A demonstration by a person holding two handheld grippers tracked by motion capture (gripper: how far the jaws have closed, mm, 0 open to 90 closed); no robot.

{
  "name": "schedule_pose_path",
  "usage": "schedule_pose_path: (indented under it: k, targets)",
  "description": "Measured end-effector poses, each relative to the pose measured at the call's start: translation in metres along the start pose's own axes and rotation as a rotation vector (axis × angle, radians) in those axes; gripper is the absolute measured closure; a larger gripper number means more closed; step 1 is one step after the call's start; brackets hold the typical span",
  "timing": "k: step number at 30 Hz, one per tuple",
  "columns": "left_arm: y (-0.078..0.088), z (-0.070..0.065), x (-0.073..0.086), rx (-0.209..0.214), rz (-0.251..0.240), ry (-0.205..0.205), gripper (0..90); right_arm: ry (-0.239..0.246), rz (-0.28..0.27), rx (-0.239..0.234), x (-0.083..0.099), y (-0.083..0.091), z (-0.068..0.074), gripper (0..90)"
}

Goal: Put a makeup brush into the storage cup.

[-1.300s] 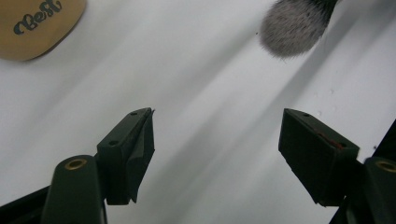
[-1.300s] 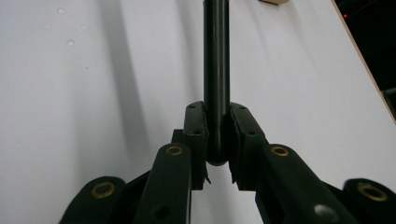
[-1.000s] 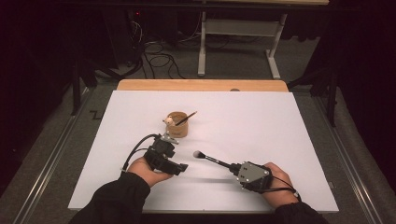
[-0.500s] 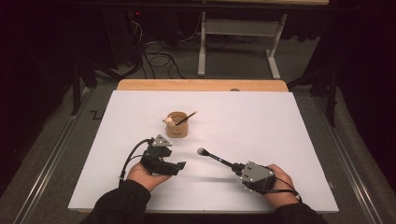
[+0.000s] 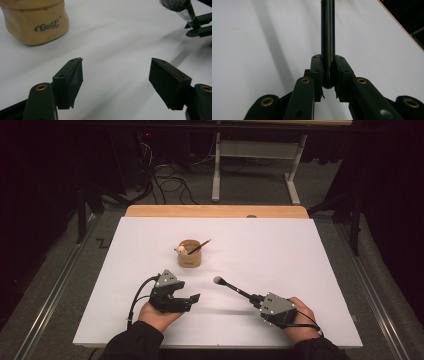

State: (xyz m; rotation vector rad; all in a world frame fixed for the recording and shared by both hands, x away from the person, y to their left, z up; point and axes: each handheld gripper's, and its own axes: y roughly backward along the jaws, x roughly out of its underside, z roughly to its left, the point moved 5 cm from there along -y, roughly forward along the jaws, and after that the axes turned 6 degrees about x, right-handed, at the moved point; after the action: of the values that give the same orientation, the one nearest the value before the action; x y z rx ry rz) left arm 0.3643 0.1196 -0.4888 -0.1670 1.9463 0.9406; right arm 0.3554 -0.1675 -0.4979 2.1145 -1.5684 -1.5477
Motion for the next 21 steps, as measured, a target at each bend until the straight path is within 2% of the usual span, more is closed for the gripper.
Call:
schedule_pose_path:
  k: [5,10,15,21]
  targets:
    - [0.001,-0.001,0.0,0.026,-0.049,-0.001,27.1,-0.008,0.005,0.006,0.001,-0.001,0.0,80.2]
    - [-0.001,-0.009,0.002,0.049,-0.079,-0.035,25.7,-0.04,-0.001,0.008,0.001,-0.002,0.001,80.2]
    - [-0.002,-0.011,0.003,0.034,-0.099,-0.055,24.6,-0.073,-0.003,0.003,0.004,-0.003,0.0,80.2]
    - [-0.001,-0.011,0.005,0.03,-0.096,-0.072,21.4,-0.138,-0.027,0.013,0.006,-0.001,-0.006,80.1]
